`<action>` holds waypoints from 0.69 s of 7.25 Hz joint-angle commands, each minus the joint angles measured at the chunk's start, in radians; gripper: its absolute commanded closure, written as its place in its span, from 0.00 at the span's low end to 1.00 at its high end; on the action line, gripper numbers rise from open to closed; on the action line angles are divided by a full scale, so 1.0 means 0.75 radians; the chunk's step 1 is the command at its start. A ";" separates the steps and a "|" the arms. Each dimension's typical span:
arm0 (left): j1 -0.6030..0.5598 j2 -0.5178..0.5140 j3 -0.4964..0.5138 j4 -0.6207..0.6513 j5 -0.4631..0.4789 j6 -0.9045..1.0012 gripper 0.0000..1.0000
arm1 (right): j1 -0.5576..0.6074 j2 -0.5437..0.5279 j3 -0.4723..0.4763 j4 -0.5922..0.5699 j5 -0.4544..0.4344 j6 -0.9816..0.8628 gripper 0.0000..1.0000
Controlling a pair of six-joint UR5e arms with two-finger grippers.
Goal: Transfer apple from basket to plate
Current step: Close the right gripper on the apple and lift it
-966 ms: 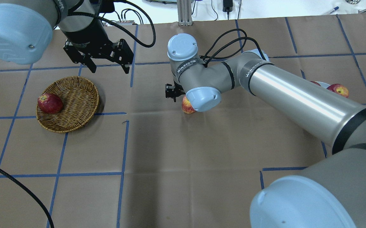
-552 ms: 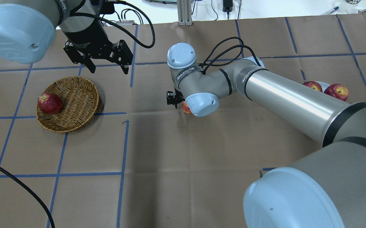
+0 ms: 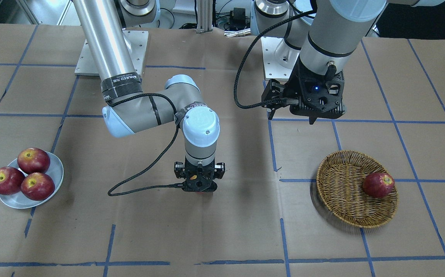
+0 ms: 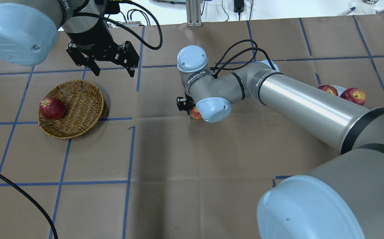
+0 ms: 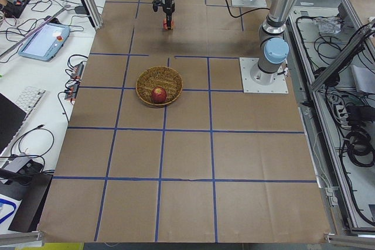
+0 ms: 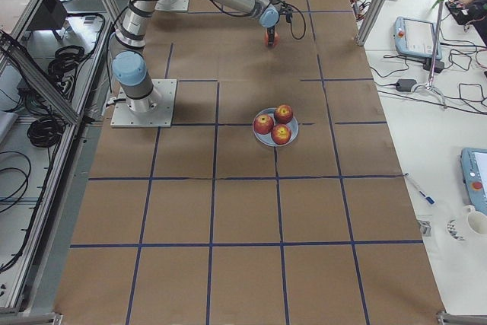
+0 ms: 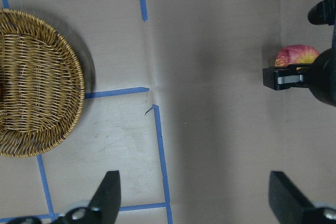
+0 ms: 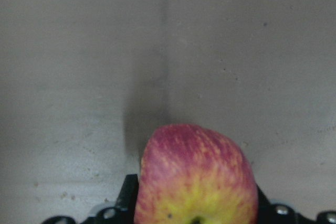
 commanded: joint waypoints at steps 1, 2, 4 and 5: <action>0.000 0.000 -0.003 0.014 0.000 0.001 0.02 | -0.010 -0.054 -0.010 0.002 -0.002 0.005 0.40; 0.000 -0.002 -0.003 0.031 0.000 0.001 0.02 | -0.024 -0.109 -0.006 0.030 0.000 0.001 0.40; 0.000 -0.004 -0.003 0.035 0.000 0.001 0.02 | -0.155 -0.266 0.004 0.197 0.002 -0.062 0.40; 0.000 -0.004 -0.003 0.033 0.000 0.001 0.02 | -0.273 -0.362 0.008 0.308 0.004 -0.202 0.40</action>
